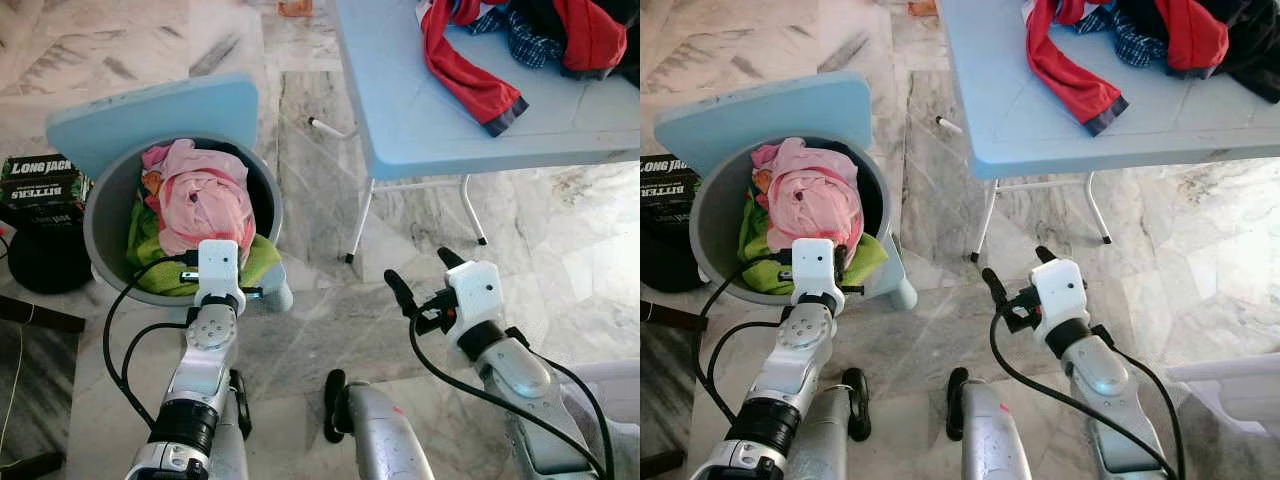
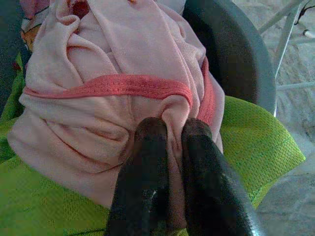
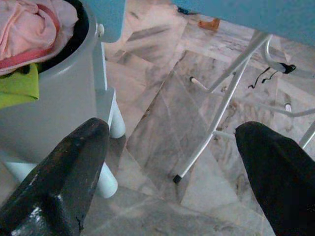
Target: Hang hanger
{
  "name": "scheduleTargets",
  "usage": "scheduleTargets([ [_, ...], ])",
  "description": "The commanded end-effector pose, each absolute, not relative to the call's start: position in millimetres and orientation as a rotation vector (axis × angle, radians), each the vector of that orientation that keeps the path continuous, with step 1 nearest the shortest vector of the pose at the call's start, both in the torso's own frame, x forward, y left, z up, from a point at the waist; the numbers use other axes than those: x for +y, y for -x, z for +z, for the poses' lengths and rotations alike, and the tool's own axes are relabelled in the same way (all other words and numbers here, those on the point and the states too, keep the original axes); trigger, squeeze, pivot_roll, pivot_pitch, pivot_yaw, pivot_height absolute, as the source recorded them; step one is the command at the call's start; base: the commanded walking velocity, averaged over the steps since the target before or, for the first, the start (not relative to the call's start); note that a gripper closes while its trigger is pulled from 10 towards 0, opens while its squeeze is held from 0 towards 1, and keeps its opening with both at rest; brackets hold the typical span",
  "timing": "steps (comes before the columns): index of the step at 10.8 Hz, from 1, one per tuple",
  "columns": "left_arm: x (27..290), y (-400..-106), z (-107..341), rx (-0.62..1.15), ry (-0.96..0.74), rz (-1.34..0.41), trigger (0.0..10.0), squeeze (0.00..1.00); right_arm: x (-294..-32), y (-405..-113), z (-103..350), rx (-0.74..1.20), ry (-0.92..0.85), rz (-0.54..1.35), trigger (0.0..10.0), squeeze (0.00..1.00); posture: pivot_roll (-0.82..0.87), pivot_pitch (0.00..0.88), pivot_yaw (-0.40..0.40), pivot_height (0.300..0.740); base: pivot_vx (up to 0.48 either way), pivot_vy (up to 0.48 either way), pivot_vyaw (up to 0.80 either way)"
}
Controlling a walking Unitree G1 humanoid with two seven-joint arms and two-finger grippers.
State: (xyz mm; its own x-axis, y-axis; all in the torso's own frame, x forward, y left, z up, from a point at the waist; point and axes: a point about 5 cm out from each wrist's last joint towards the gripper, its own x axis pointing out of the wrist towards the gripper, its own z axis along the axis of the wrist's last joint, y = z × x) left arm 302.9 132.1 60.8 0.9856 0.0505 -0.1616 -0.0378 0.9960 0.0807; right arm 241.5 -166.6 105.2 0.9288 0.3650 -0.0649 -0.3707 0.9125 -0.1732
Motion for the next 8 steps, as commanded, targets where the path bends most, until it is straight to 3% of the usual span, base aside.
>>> scheduleTargets([
  [1, 130.0, -298.6, 53.6, 0.192, -0.061, 0.042, 0.0, 0.0, -168.9, -238.7, 99.5, 0.053, 0.188, 0.376, 10.0, 0.0, -0.13, 0.31, -0.117, 0.74, 0.0, 0.0, 0.0],
  [6, 131.6, -290.9, 60.1, 0.137, -0.043, 0.063, 0.0, 0.0, -169.0, -239.8, 99.1, 0.051, 0.19, 0.376, 10.0, 0.0, -0.13, 0.311, -0.118, 0.74, 0.0, 0.0, 0.0],
  [8, 130.8, -276.6, 84.7, -0.042, -0.014, 0.063, 0.0, 0.0, -168.3, -239.4, 97.0, 0.053, 0.186, 0.375, 10.0, 0.0, -0.11, 0.314, -0.114, 0.74, 0.0, 0.0, 0.0],
])
